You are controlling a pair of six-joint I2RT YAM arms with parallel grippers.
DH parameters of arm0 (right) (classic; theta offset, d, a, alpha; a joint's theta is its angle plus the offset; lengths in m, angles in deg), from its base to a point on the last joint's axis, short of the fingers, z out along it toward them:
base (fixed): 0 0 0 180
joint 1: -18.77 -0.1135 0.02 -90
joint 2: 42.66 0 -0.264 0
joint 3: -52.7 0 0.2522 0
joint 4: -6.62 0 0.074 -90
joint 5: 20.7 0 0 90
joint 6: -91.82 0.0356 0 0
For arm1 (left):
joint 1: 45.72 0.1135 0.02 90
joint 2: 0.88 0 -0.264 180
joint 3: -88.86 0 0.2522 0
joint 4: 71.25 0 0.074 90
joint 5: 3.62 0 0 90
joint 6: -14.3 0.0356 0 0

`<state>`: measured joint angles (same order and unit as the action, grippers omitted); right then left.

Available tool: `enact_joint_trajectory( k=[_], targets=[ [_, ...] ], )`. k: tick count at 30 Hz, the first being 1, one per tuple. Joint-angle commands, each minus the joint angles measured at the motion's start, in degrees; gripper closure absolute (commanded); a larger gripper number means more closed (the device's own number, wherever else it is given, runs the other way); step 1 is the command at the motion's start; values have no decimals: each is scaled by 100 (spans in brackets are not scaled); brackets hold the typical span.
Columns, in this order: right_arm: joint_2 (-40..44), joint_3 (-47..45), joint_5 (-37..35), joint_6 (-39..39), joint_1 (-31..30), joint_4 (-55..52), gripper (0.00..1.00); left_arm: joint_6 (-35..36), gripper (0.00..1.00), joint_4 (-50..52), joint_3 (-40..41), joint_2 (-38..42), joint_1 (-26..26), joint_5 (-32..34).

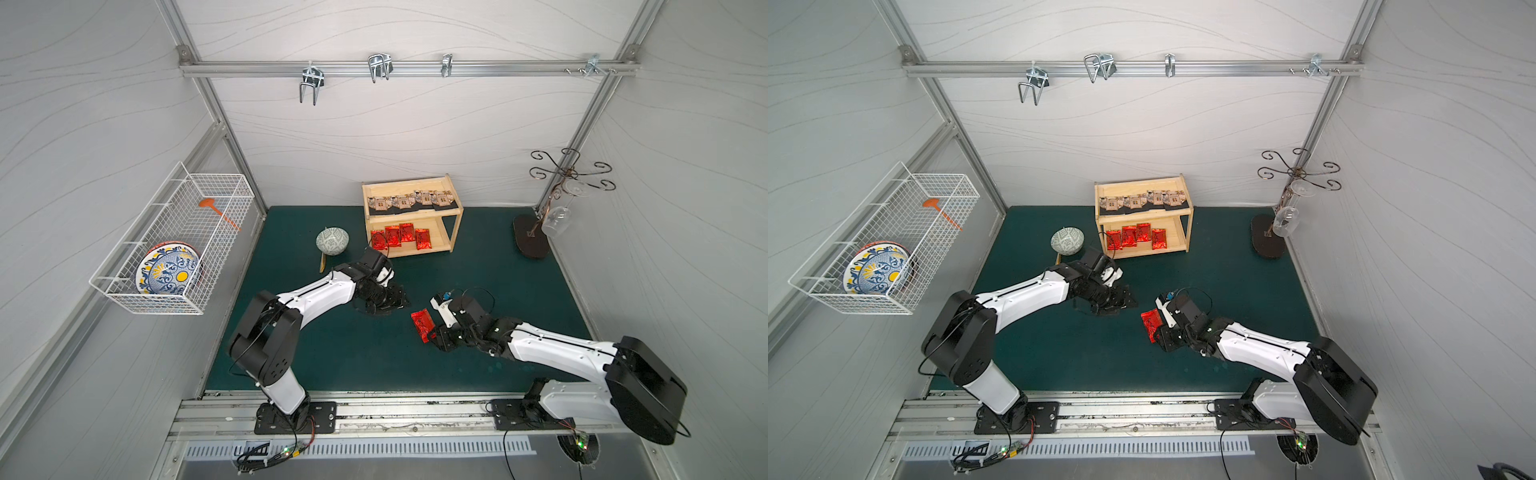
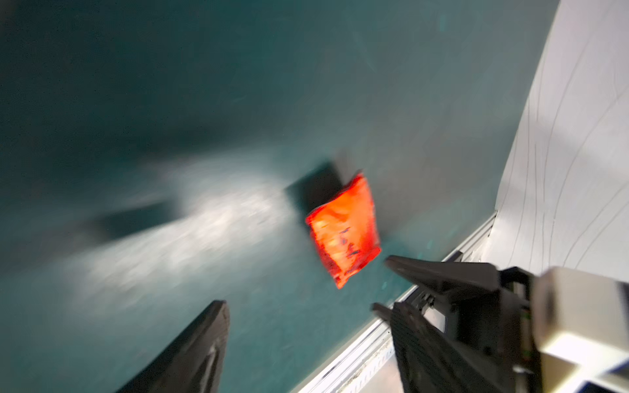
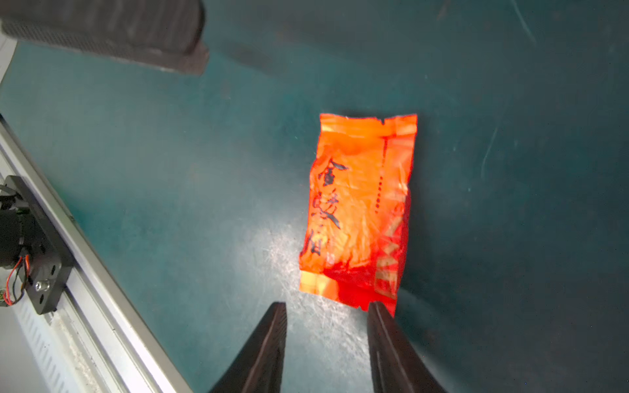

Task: Place the tea bags on the shelf by color
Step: Pick up the tea bag from the center of the board.

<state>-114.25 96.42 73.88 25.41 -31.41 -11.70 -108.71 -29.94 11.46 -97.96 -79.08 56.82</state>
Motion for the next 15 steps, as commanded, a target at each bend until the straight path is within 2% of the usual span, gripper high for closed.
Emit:
enact_joint_trajectory(
  k=[1, 4, 11, 15],
  targets=[
    [-46, -96, 69, 154, -3, 501, 58, 299, 20, 117, -290, -258, -197, -127],
    [-111, -203, 111, 178, 48, 663, 61, 325, 21, 158, -406, -445, -195, -68],
    [-542, -310, 311, 459, 242, 1039, 75, 331, 27, -128, -335, -778, -190, -222],
    [-708, -324, 446, 507, 379, 1125, 77, 296, 28, -362, -264, -758, -196, -311]
  ],
)
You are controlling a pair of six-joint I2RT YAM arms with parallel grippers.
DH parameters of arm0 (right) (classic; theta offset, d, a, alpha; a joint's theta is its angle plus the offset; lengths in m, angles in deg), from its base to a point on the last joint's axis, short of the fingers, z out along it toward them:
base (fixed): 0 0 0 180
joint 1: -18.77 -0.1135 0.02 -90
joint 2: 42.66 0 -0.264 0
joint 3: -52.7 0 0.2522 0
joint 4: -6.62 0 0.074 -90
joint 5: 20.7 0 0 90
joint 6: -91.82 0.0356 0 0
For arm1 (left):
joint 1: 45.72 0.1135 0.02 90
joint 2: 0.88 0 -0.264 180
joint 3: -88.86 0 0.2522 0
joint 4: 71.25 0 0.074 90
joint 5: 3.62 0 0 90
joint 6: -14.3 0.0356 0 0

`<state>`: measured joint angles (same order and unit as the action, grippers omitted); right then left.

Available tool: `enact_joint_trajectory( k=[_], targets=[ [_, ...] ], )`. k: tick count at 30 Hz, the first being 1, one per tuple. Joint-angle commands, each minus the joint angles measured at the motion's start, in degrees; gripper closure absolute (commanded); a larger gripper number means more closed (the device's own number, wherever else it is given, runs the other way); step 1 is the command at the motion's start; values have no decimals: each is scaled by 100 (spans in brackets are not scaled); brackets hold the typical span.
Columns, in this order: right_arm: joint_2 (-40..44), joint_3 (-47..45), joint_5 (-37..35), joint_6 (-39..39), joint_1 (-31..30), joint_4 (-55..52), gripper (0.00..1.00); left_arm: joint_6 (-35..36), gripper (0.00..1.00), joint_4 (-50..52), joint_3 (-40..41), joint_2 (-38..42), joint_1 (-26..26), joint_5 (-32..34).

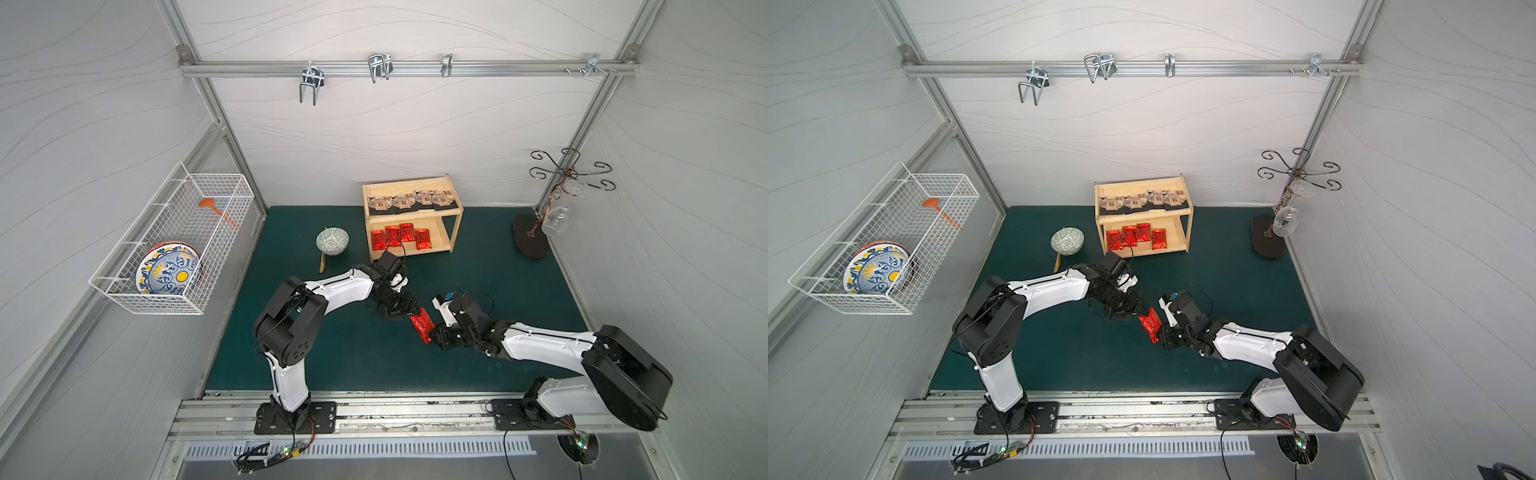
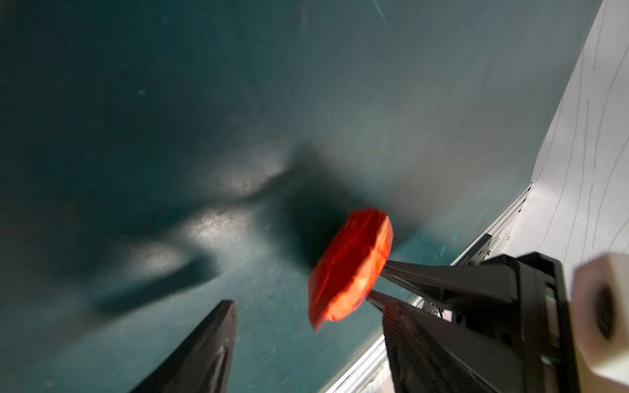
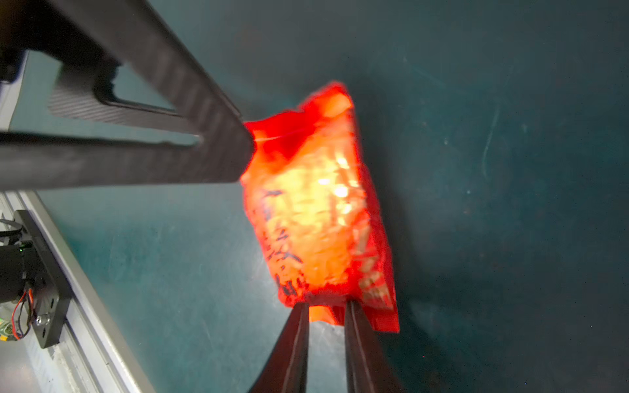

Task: Place the tea bags on the shelf by color
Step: Pick up the tea bag from the center of the board.

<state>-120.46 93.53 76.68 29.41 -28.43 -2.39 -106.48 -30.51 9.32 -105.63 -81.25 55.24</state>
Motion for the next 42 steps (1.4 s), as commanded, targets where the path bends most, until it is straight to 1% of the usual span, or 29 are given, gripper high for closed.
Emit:
enact_joint_trajectory(
  k=[1, 6, 10, 12, 14, 16, 17, 21, 24, 26, 27, 30, 32, 33, 35, 38, 40, 42],
  targets=[
    [-103, -35, 184, 112, 112, 208, 77, 58, 28, -357, -24, 15, 20, -188],
    [-121, -61, 280, 132, 207, 258, 77, -22, 37, -566, 238, 78, 18, -270],
    [-190, -44, 356, 153, 256, 280, 77, -42, 50, -617, 402, 209, 15, -220],
    [-206, -31, 378, 155, 265, 286, 77, -34, 59, -594, 432, 254, 13, -167],
    [-202, -27, 386, 158, 270, 280, 77, -16, 66, -534, 434, 281, 13, -76],
    [-193, -26, 393, 159, 282, 260, 77, -15, 76, -492, 452, 308, 11, -5],
    [-174, -27, 396, 156, 293, 247, 77, -11, 77, -469, 465, 329, 12, 34],
    [67, -44, 457, 245, 403, 113, 77, 2, 80, -391, 502, 515, 15, 168],
    [490, -63, 520, 639, 641, -176, 72, -54, 85, -447, 561, 740, 21, 230],
    [915, -155, 656, 951, 844, -255, 71, -139, 88, -596, 625, 962, 43, 212],
    [1139, -200, 689, 1118, 978, -318, 71, -221, 90, -716, 672, 1079, 67, 163],
    [1692, -255, 1050, 1566, 1450, -358, 69, -552, 90, -1288, 837, 1449, 196, -95],
    [1918, -243, 1419, 1919, 1762, -328, 64, -808, 91, -1677, 941, 1629, 299, -328],
    [1966, -239, 1631, 2092, 1888, -284, 63, -953, 92, -1876, 1009, 1698, 345, -429],
    [1935, -246, 2272, 2543, 2185, 140, 61, -1366, 92, -2529, 1202, 1831, 435, -667],
    [1725, -216, 2950, 3153, 2389, 898, 60, -1828, 93, -3193, 1372, 1902, 519, -946],
    [1600, -169, 3184, 3414, 2417, 1262, 60, -2067, 93, -3533, 1431, 1897, 538, -1104],
    [1525, -107, 3259, 3521, 2417, 1400, 60, -2316, 96, -3904, 1492, 1872, 548, -1240]
  ],
)
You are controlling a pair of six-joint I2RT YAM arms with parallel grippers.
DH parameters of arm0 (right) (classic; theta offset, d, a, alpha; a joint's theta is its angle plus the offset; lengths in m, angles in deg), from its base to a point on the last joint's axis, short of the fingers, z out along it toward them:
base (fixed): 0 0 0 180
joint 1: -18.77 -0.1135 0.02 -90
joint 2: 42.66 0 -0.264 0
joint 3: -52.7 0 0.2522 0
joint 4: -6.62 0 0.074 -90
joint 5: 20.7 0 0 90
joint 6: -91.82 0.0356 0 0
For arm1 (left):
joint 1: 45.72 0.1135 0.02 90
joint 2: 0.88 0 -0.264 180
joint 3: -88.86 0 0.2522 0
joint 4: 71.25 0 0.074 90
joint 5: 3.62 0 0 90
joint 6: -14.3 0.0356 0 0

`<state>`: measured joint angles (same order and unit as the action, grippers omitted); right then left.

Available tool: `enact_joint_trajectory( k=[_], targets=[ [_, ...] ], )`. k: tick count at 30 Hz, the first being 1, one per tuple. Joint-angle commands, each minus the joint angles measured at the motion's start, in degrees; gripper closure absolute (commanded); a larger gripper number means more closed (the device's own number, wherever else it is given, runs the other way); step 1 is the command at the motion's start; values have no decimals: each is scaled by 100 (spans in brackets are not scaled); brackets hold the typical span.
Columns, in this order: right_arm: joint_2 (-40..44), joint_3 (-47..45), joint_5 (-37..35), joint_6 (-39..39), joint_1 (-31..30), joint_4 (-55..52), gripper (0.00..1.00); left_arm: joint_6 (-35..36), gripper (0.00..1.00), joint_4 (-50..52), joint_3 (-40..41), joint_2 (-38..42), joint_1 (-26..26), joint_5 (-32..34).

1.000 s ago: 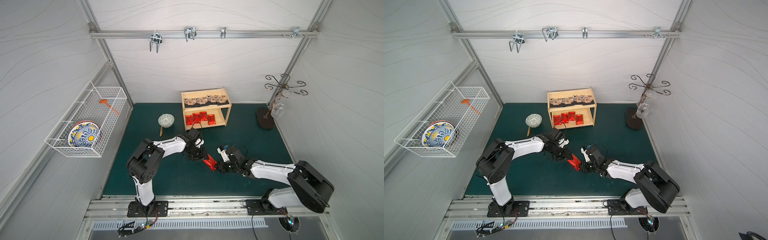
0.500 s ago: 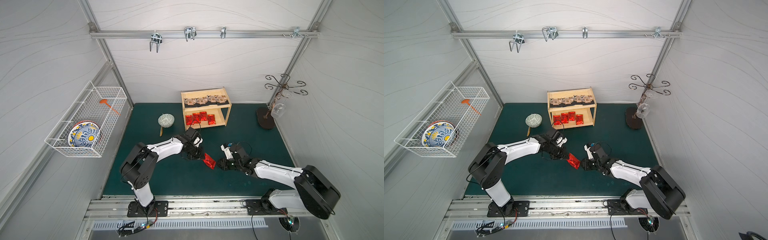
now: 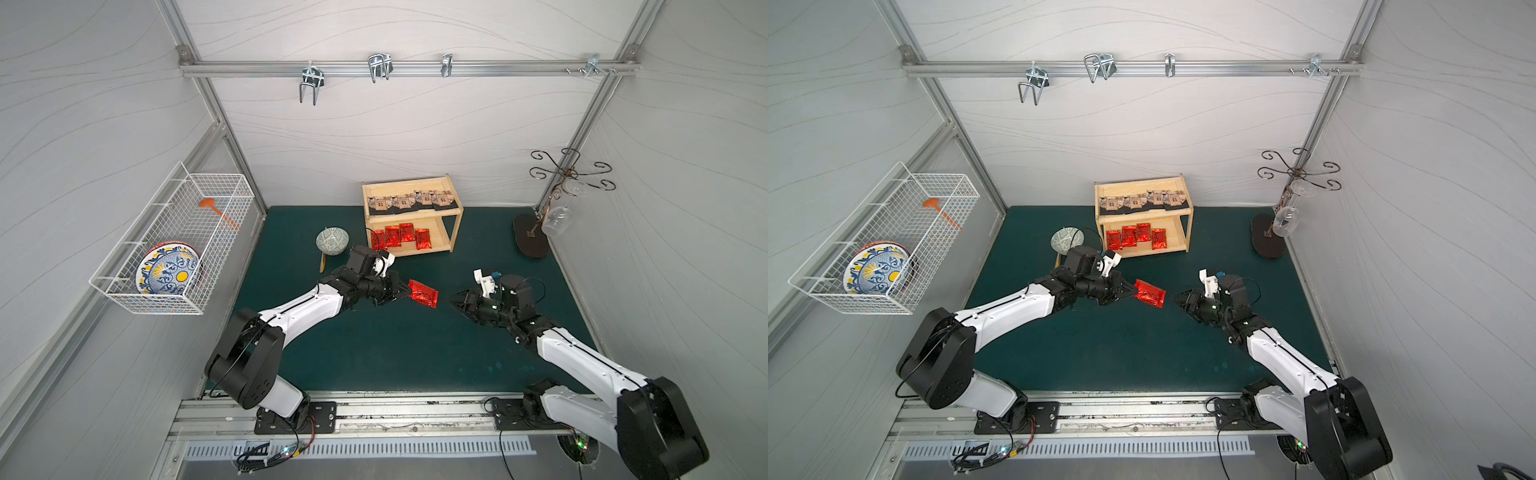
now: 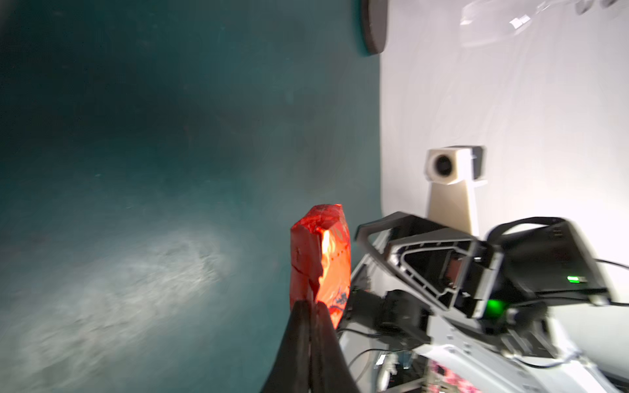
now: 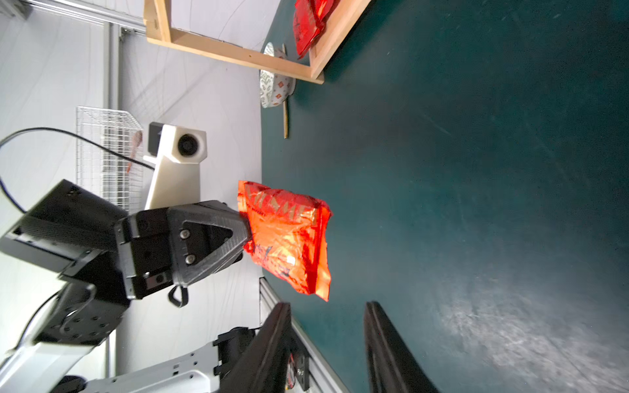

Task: Place the tea bags on the shelf by color
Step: Pick up the tea bag from the center of the board.

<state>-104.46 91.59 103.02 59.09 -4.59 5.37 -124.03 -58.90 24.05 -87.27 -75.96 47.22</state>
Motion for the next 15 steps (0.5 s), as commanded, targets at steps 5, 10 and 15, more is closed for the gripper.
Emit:
enact_joint_trajectory(
  k=[5, 10, 15],
  targets=[
    [-290, 142, 626, 472, 85, 740, 65, -1195, 99, -1974, 155, -121, 53, -746],
    [-521, 191, 768, 557, 179, 1085, 72, -1302, 100, -2192, 200, -131, 54, -829],
    [-518, 247, 913, 609, 358, 1279, 74, -1284, 100, -2223, 253, -115, 58, -843]
  ],
)
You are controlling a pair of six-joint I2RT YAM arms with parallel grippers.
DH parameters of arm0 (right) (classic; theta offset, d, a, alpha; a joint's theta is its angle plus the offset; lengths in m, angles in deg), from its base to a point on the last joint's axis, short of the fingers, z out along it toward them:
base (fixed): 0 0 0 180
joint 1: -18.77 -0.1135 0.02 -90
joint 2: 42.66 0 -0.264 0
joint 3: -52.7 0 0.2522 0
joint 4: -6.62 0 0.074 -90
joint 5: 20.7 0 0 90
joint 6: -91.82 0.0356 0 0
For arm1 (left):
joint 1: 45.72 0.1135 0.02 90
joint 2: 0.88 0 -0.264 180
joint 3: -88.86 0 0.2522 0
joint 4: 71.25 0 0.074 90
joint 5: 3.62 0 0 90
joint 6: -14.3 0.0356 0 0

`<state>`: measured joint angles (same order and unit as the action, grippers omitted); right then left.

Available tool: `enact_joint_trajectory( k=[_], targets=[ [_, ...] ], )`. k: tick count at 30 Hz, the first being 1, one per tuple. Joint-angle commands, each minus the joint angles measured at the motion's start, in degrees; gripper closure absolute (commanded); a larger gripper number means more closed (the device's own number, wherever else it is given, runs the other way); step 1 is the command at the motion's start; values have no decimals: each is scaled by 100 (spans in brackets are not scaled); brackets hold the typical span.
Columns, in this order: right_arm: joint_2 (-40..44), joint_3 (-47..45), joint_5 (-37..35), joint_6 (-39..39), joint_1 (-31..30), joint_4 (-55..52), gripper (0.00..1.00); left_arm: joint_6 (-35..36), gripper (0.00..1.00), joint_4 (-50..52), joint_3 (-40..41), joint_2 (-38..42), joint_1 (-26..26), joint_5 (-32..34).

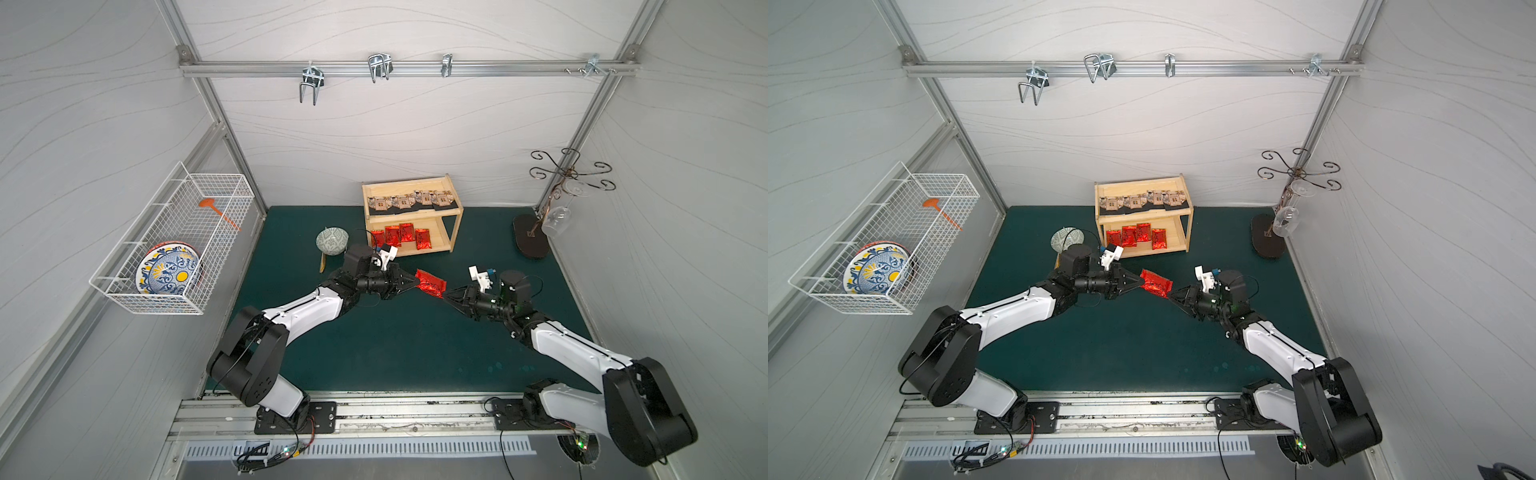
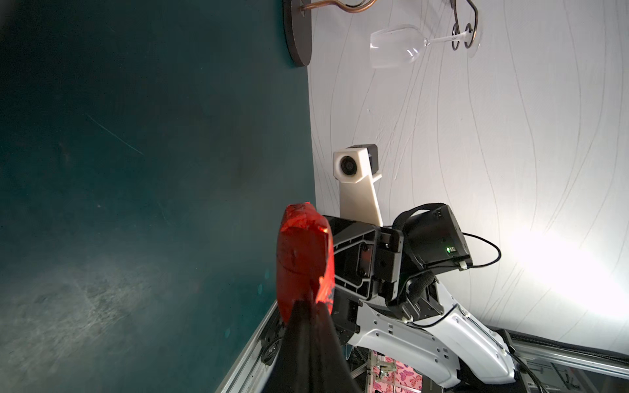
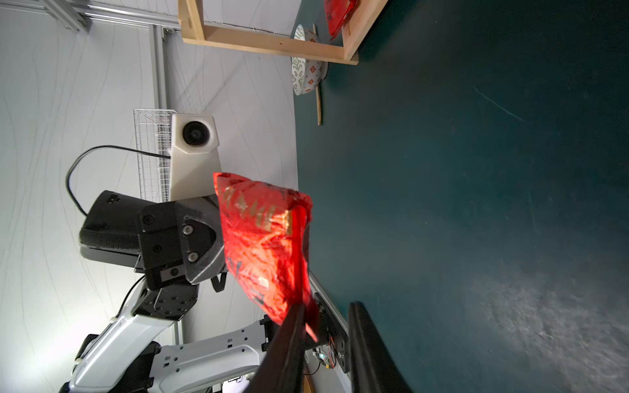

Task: Place the tea bags on the shelf by color
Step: Pick up the tea bag from the center of the board.

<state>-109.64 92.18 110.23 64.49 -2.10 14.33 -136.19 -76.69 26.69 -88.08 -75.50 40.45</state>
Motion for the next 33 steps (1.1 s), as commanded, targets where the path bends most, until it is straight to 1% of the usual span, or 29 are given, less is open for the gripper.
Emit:
enact_joint_trajectory(
  k=[1, 5, 12, 14, 16, 20, 22, 24, 28, 32, 33],
  targets=[
    [9, 188, 222, 106, 143, 441, 75, -64, 100, -451, -3, -34, 7, -170],
    [10, 203, 295, 225, 212, 579, 76, -73, 100, -453, -3, -43, 10, -165],
    [45, 345, 434, 264, 260, 472, 88, -119, 100, -449, -35, 1, 7, -174],
    [45, 345, 466, 287, 264, 480, 91, -134, 100, -444, -37, 1, 14, -171],
    [38, 341, 478, 290, 261, 431, 91, -190, 100, -657, -21, 1, 9, -185],
    [-29, 329, 502, 297, 266, 418, 90, -276, 100, -771, 14, 19, 7, -193],
    [-90, 320, 565, 391, 267, 542, 94, -331, 100, -837, 24, 19, 14, -206],
    [-118, 344, 609, 459, 258, 599, 100, -340, 100, -842, 15, 32, 12, -222],
    [-100, 464, 680, 442, 261, 362, 100, -316, 100, -816, 24, 78, 8, -213],
    [14, 513, 532, 351, 300, 2, 100, -179, 100, -627, -3, 145, 9, -184],
    [27, 522, 484, 347, 308, -60, 100, -121, 98, -562, -18, 171, 8, -170]
  ],
)
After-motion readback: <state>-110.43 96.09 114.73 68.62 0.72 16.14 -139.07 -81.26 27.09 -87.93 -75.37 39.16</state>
